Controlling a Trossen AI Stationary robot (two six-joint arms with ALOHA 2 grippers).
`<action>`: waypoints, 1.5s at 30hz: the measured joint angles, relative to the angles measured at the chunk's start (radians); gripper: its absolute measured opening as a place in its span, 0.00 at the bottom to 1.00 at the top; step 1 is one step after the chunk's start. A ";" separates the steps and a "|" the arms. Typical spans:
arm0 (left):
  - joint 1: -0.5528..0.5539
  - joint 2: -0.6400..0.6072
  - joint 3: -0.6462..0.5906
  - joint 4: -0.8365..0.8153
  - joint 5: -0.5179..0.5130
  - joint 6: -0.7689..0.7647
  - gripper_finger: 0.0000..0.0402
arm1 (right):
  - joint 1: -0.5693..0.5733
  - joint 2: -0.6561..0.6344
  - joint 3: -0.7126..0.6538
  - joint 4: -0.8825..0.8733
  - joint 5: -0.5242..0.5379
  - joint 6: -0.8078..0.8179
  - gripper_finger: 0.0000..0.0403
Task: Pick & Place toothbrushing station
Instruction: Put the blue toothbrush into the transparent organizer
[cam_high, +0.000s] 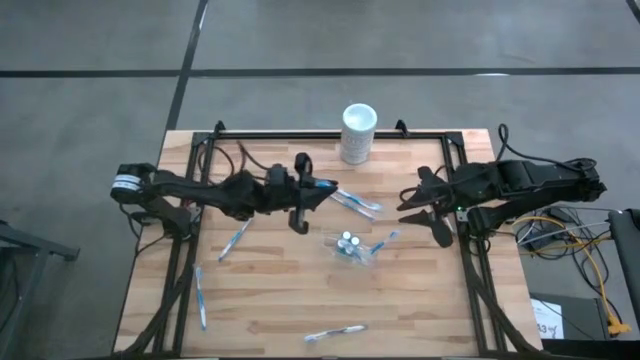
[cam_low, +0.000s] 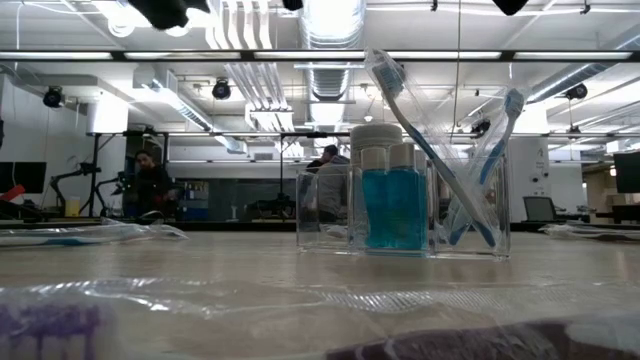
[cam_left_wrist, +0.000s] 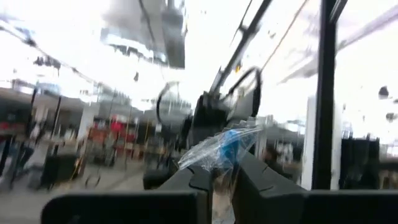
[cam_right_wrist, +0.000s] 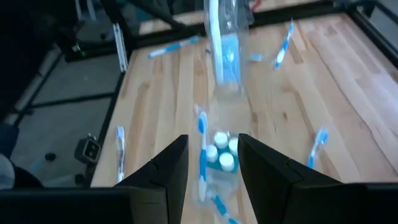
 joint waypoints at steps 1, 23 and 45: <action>0.000 0.000 -0.022 0.044 0.000 -0.010 0.07 | 0.000 -0.011 -0.025 0.035 0.000 0.003 0.33; 0.003 0.000 -0.152 0.260 -0.076 -0.046 0.10 | 0.010 0.099 -0.638 1.078 -0.011 0.398 0.33; 0.014 0.000 -0.152 0.258 -0.102 -0.051 0.08 | 0.013 0.531 -0.608 1.910 0.122 0.202 0.33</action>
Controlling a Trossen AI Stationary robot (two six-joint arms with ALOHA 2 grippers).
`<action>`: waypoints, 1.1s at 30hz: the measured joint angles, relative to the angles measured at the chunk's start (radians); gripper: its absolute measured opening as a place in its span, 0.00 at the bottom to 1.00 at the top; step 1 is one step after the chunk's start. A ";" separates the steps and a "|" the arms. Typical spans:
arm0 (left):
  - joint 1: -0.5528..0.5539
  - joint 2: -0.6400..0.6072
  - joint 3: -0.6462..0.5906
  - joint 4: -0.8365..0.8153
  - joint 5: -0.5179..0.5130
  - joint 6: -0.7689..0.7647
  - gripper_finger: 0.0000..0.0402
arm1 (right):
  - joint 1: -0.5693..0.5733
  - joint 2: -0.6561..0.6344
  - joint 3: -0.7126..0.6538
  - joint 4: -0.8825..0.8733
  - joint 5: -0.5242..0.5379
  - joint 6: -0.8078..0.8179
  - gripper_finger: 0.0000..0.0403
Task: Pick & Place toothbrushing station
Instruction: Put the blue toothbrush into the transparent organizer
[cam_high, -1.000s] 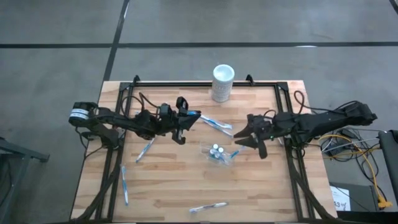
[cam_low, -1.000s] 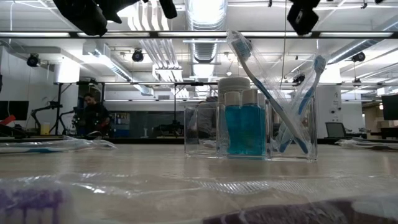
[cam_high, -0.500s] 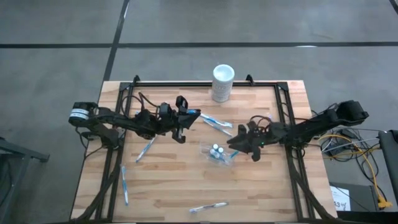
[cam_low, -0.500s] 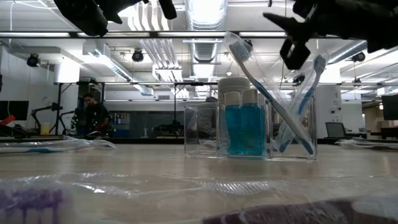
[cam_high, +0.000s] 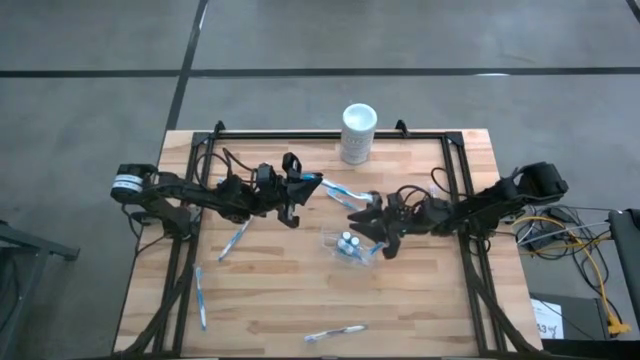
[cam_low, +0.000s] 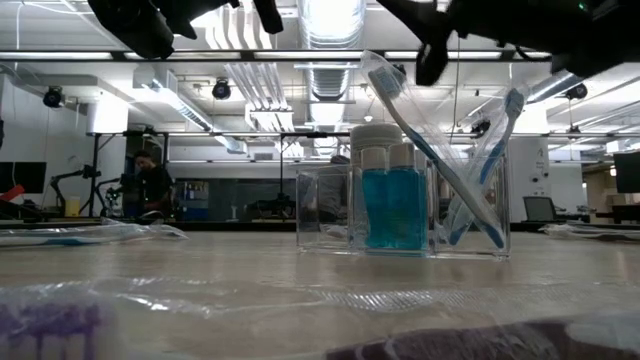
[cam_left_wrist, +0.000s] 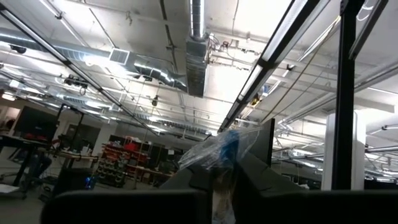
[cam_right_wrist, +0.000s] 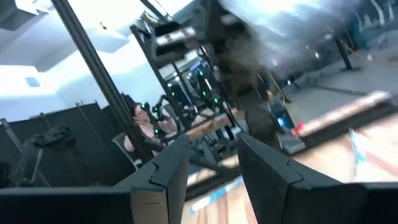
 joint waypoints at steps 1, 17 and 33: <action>0.000 0.000 0.000 0.000 -0.002 -0.001 0.09 | 0.001 0.012 0.025 0.001 0.000 -0.015 0.33; 0.000 0.000 -0.001 -0.005 -0.002 -0.016 0.12 | 0.001 -0.041 -0.001 -0.007 0.131 -0.059 0.33; 0.000 0.000 -0.002 -0.006 -0.001 -0.033 0.07 | 0.002 -0.073 -0.001 -0.017 0.188 -0.053 0.33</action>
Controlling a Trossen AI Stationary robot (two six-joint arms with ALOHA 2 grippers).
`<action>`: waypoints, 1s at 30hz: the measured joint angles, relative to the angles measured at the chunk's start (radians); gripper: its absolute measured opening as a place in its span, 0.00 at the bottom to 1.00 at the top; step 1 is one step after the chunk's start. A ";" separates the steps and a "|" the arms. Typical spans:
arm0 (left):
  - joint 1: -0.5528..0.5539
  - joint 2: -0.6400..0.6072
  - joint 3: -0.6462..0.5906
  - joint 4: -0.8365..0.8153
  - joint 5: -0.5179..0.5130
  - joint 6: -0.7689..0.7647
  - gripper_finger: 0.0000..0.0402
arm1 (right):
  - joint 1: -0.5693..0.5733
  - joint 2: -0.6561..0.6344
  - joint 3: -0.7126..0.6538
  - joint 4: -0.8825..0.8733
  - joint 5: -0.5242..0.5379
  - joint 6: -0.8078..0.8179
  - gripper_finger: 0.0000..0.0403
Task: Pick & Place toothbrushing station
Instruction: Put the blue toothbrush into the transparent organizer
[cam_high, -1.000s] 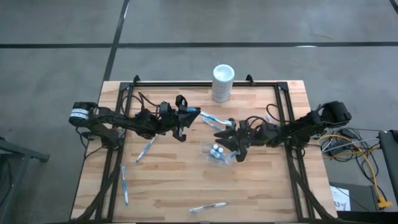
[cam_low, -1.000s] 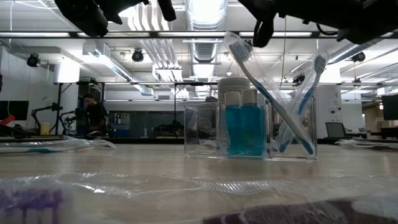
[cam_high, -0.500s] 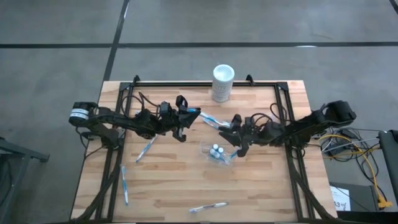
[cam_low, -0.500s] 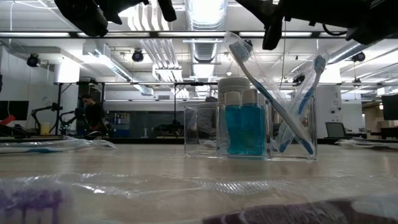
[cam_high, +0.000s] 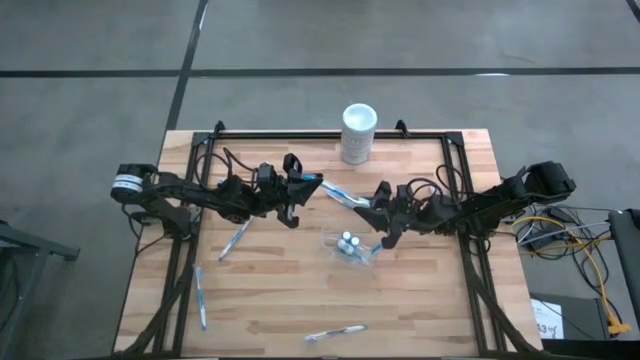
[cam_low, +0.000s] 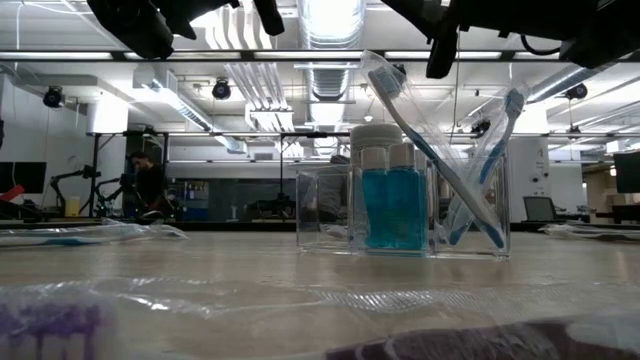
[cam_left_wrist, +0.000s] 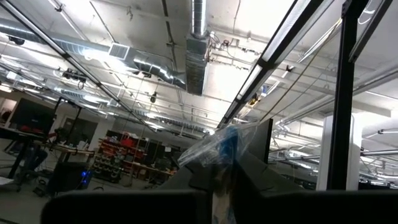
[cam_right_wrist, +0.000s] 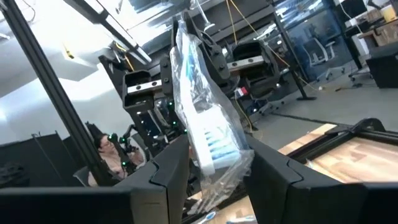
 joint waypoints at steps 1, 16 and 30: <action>0.000 0.000 0.000 0.000 0.000 0.000 0.07 | 0.000 0.000 0.000 -0.006 -0.001 0.001 0.33; 0.000 0.000 0.000 0.000 0.000 -0.011 0.07 | 0.006 0.007 0.000 -0.093 -0.016 0.122 0.33; 0.000 0.000 0.000 0.000 0.000 -0.012 0.07 | 0.006 0.010 0.000 -0.114 0.104 0.129 0.33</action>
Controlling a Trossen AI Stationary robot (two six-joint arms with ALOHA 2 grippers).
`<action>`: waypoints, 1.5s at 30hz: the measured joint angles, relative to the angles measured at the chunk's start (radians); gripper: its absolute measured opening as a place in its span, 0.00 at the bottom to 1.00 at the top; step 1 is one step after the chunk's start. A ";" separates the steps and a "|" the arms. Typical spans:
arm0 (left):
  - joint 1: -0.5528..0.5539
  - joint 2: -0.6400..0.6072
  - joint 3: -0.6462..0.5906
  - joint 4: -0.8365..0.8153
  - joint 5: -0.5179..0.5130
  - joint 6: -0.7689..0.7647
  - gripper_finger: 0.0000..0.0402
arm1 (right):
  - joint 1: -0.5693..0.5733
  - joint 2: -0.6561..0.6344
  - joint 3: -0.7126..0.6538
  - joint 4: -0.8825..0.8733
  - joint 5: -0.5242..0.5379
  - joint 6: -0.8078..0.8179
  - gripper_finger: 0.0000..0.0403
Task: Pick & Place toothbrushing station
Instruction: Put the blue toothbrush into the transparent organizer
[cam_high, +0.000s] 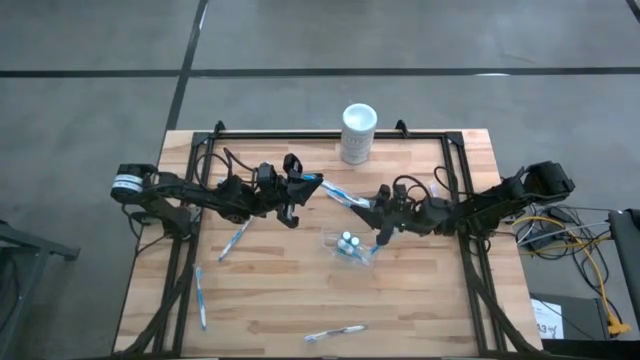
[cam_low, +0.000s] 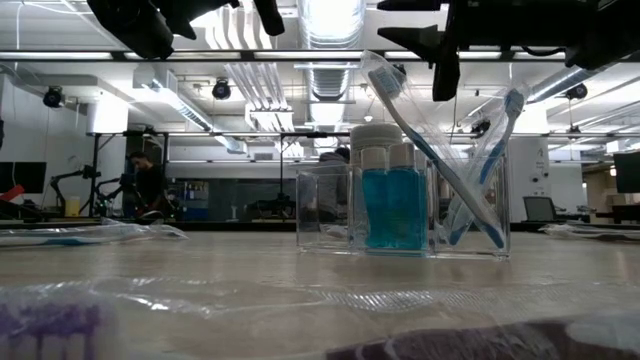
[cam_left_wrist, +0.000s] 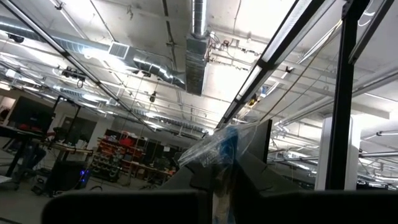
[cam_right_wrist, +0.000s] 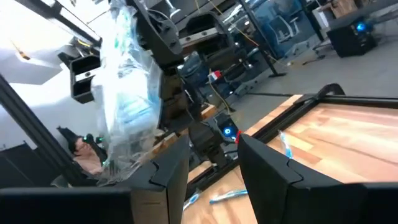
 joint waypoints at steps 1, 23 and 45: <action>0.000 0.000 0.000 0.000 0.000 0.000 0.07 | 0.000 0.000 0.000 0.000 0.001 -0.010 0.33; 0.000 0.000 0.000 0.001 0.001 -0.003 0.07 | 0.001 -0.071 0.049 0.108 -0.006 -0.289 0.33; 0.000 0.000 0.000 -0.005 0.006 -0.024 0.07 | 0.001 -0.072 0.114 0.100 -0.007 -0.384 0.31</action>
